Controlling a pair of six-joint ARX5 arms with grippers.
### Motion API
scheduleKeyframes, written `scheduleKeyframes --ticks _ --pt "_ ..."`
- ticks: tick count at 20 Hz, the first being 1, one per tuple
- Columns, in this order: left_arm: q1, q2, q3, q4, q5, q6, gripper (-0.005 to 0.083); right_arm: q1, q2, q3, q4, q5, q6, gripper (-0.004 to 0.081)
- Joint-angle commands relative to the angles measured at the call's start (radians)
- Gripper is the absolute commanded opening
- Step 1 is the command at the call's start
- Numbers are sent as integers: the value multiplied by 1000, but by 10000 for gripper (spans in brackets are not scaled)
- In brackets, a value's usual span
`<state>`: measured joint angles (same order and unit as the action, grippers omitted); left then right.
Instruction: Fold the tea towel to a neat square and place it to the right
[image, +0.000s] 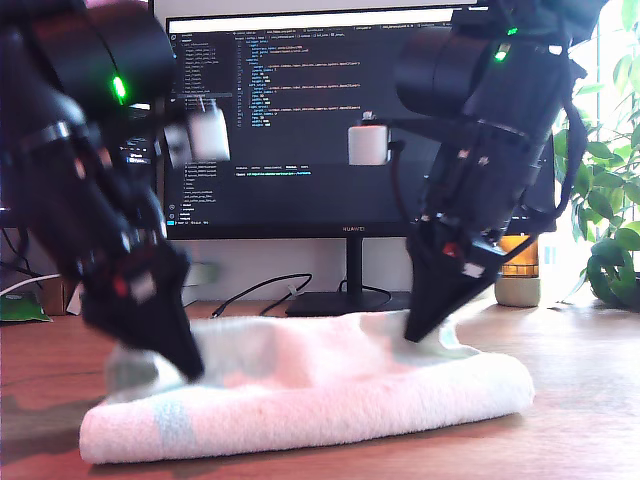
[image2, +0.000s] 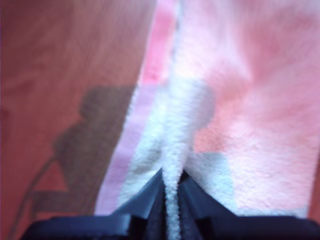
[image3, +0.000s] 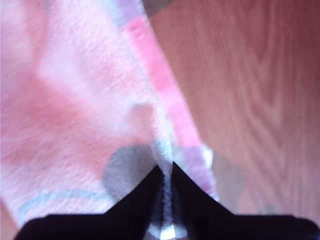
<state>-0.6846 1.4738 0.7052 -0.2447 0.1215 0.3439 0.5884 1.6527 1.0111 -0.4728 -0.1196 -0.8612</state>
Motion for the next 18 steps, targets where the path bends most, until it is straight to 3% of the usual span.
scheduleKeyframes --ticks 1,8,13,18 --pt "2 43 6 21 1 5 -21 -1 25 3 15 -1 1 -12" --pt "3 104 6 48 0 5 -20 -2 102 3 33 32 1 -12" --pt "32 104 6 12 -8 5 -9 -2 100 5 92 149 2 59" --pt "55 103 6 10 -22 4 -8 0 100 5 98 156 14 110"
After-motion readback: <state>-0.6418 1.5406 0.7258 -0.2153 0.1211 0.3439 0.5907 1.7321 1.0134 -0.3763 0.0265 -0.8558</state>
